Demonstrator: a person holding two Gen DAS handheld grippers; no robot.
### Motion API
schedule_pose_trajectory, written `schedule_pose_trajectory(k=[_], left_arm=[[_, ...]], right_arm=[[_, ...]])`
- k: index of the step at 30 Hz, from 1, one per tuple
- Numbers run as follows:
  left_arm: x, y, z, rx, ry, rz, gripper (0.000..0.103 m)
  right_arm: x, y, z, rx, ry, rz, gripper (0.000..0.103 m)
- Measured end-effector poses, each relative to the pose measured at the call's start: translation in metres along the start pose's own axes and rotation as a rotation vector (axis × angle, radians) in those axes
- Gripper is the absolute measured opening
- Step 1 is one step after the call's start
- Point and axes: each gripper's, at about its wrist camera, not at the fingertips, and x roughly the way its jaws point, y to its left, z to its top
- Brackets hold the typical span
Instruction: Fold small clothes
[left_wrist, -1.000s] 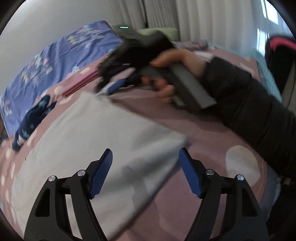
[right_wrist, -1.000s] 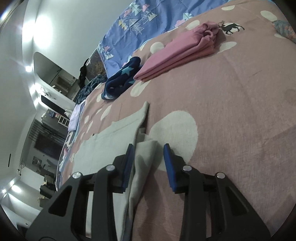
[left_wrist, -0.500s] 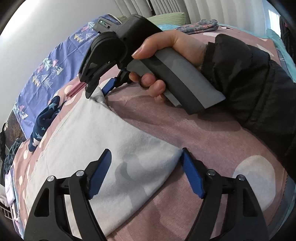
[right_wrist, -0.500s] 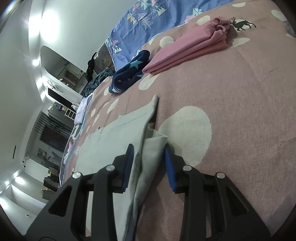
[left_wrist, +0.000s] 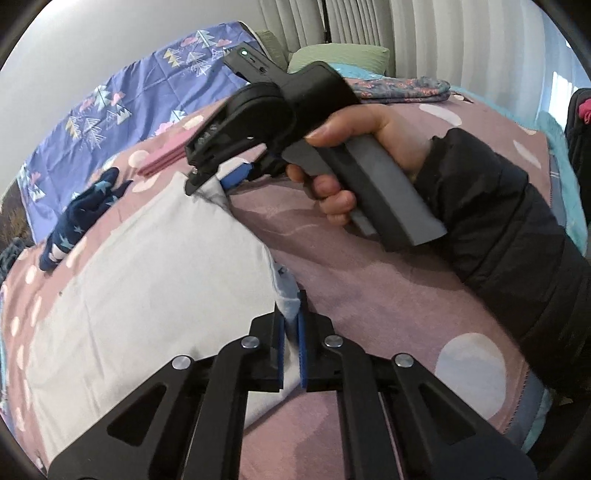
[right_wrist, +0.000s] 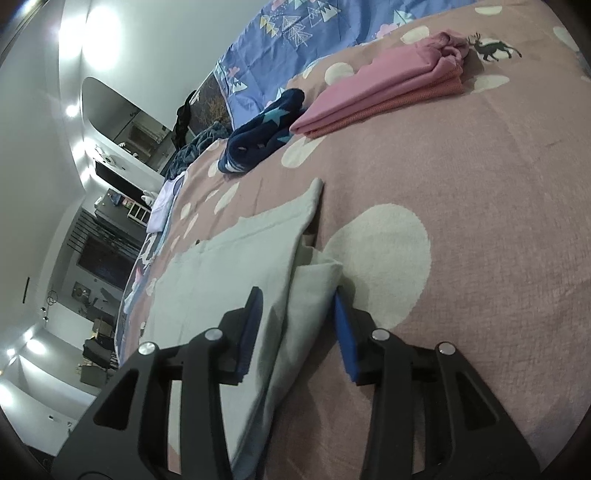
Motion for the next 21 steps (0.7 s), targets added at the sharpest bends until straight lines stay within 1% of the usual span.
schedule_pose_trajectory(k=[1,3,4,5,6,8,10,12,14,15,16,17,18,19,20,21], left_arm=[[0.0,-0.003,-0.001,0.011,-0.005,-0.007,0.004],[0.001,-0.012,-0.002,0.039,-0.011,-0.036,0.003],[0.002,-0.015,-0.003,0.048,-0.013,-0.043,0.003],[0.003,-0.018,-0.004,0.059,-0.013,-0.044,0.003],[0.005,-0.02,-0.005,0.067,-0.014,-0.041,0.003],[0.01,-0.019,-0.007,0.049,-0.009,-0.063,0.003],[0.012,-0.018,-0.009,0.041,-0.007,-0.076,0.003],[0.014,-0.019,-0.011,0.048,-0.002,-0.085,0.003],[0.015,-0.02,-0.012,0.054,0.0,-0.088,0.003],[0.015,-0.02,-0.013,0.051,0.001,-0.092,0.003],[0.015,-0.019,-0.013,0.046,0.001,-0.097,0.003],[0.015,-0.018,-0.014,0.044,-0.001,-0.102,0.003],[0.013,-0.016,-0.014,0.043,-0.003,-0.107,0.003],[0.013,-0.015,-0.014,0.042,-0.004,-0.115,0.003],[0.014,-0.015,-0.015,0.044,-0.006,-0.116,0.003],[0.014,-0.016,-0.015,0.045,-0.006,-0.119,0.003]], right_arm=[[-0.002,0.0,0.001,0.01,-0.035,-0.011,0.003],[-0.011,-0.003,0.002,0.052,-0.115,0.019,0.002],[-0.02,-0.001,0.003,0.059,-0.157,0.058,0.002],[-0.025,0.002,0.003,0.053,-0.174,0.071,0.002],[-0.027,0.005,0.003,0.04,-0.187,0.066,0.002],[-0.022,0.005,0.002,0.024,-0.187,0.01,0.002],[-0.012,-0.005,0.003,0.051,-0.167,-0.029,0.002],[-0.008,-0.013,0.005,0.085,-0.161,-0.037,0.002],[-0.006,-0.019,0.007,0.115,-0.133,-0.008,0.003],[-0.007,-0.021,0.006,0.127,-0.125,0.005,0.007],[-0.011,-0.023,0.006,0.134,-0.126,0.009,0.013],[-0.015,-0.023,0.005,0.136,-0.123,0.028,0.023],[-0.018,-0.022,0.005,0.13,-0.122,0.054,0.039],[-0.02,-0.017,0.004,0.115,-0.119,0.067,0.048],[-0.021,-0.01,0.003,0.079,-0.103,0.058,0.052],[-0.02,-0.004,0.001,0.045,-0.085,0.042,0.058]])
